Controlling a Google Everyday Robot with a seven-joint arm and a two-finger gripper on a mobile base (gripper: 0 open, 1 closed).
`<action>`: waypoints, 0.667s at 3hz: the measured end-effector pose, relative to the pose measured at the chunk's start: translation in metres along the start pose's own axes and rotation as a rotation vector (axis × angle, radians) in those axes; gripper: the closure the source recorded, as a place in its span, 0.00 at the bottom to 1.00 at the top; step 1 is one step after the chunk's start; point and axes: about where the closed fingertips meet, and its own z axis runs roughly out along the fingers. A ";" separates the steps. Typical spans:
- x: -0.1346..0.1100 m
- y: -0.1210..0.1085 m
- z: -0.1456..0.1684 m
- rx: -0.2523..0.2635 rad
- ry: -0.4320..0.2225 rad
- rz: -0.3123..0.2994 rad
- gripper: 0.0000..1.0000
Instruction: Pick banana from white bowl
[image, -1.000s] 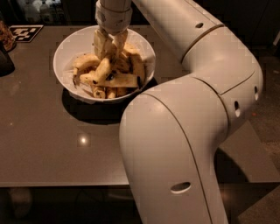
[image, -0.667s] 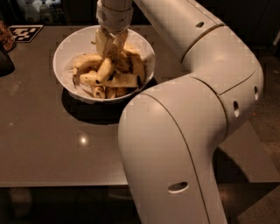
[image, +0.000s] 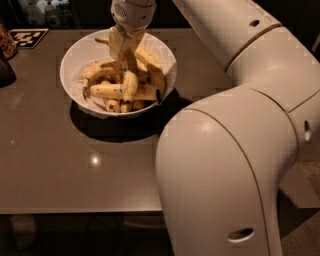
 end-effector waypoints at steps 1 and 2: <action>0.007 0.015 -0.016 -0.083 -0.030 -0.061 1.00; 0.014 0.030 -0.028 -0.171 -0.050 -0.113 1.00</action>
Offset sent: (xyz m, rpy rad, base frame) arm -0.0696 -0.0176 0.0399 0.1575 0.1381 0.2787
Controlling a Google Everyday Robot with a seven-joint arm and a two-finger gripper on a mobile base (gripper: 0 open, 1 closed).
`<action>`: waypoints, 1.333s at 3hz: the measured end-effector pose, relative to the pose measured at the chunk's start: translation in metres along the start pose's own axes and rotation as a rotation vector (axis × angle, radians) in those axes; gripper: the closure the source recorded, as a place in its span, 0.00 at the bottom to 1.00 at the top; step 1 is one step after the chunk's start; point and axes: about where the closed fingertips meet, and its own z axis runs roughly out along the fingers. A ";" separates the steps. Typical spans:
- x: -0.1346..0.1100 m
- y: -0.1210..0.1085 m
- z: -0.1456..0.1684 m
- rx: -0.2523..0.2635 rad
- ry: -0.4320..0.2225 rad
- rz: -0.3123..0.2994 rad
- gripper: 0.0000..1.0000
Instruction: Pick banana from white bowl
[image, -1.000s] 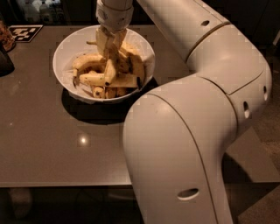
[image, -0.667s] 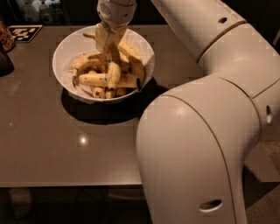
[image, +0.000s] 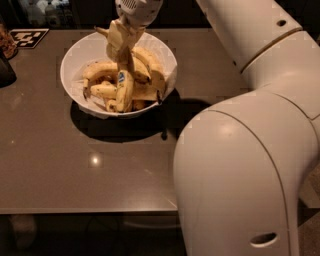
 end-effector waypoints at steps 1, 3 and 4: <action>0.009 0.013 -0.018 -0.080 -0.058 -0.034 1.00; 0.017 0.017 -0.030 -0.117 -0.096 -0.039 1.00; 0.004 0.023 -0.024 -0.117 -0.099 -0.059 1.00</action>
Offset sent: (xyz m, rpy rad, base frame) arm -0.0506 -0.0459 0.0305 0.1500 0.0799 0.1094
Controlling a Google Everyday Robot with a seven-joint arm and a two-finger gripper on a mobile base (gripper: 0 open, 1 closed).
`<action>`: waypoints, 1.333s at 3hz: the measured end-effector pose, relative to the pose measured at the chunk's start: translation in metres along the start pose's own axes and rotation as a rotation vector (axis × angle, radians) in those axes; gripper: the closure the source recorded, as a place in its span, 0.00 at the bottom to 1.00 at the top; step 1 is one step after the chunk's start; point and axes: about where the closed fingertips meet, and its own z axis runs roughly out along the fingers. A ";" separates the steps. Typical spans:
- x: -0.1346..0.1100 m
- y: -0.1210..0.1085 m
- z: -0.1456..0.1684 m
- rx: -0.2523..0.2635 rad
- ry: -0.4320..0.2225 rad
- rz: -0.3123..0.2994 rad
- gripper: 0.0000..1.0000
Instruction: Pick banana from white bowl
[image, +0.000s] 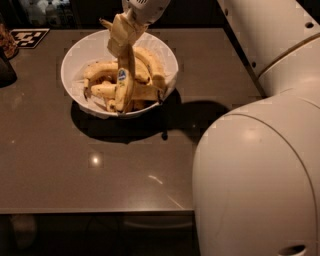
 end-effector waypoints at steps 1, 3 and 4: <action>-0.004 0.014 -0.004 0.006 -0.011 0.013 1.00; 0.016 0.041 -0.024 0.031 -0.038 0.068 1.00; 0.030 0.055 -0.038 0.061 -0.057 0.092 1.00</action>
Offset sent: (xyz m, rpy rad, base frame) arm -0.0601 -0.0161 0.0186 -0.0038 0.0309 -0.0782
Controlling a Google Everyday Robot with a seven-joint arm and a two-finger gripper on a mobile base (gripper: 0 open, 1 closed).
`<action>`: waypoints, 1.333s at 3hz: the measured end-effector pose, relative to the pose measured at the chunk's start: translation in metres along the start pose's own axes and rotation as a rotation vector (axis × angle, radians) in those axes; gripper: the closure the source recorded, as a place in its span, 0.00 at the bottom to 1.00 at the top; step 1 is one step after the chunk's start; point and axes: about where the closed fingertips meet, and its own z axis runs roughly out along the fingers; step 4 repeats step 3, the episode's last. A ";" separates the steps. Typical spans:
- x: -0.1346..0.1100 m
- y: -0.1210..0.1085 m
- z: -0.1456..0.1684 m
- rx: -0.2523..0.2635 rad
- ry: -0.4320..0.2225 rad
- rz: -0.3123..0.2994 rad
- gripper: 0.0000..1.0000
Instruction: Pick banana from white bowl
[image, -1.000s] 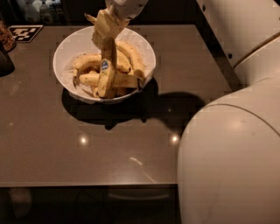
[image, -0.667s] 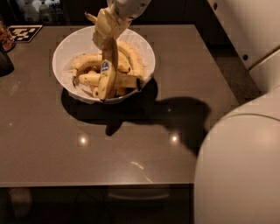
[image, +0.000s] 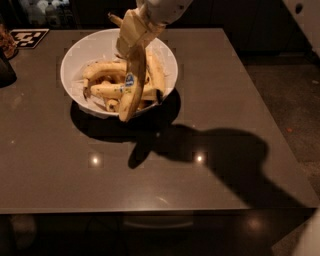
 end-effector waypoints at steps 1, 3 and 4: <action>0.020 0.014 -0.015 0.035 -0.032 0.032 1.00; 0.041 0.023 -0.019 0.054 -0.053 0.068 1.00; 0.041 0.023 -0.019 0.054 -0.053 0.068 1.00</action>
Offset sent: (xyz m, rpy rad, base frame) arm -0.0666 -0.0503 -0.0063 0.0508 -0.0251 -0.1671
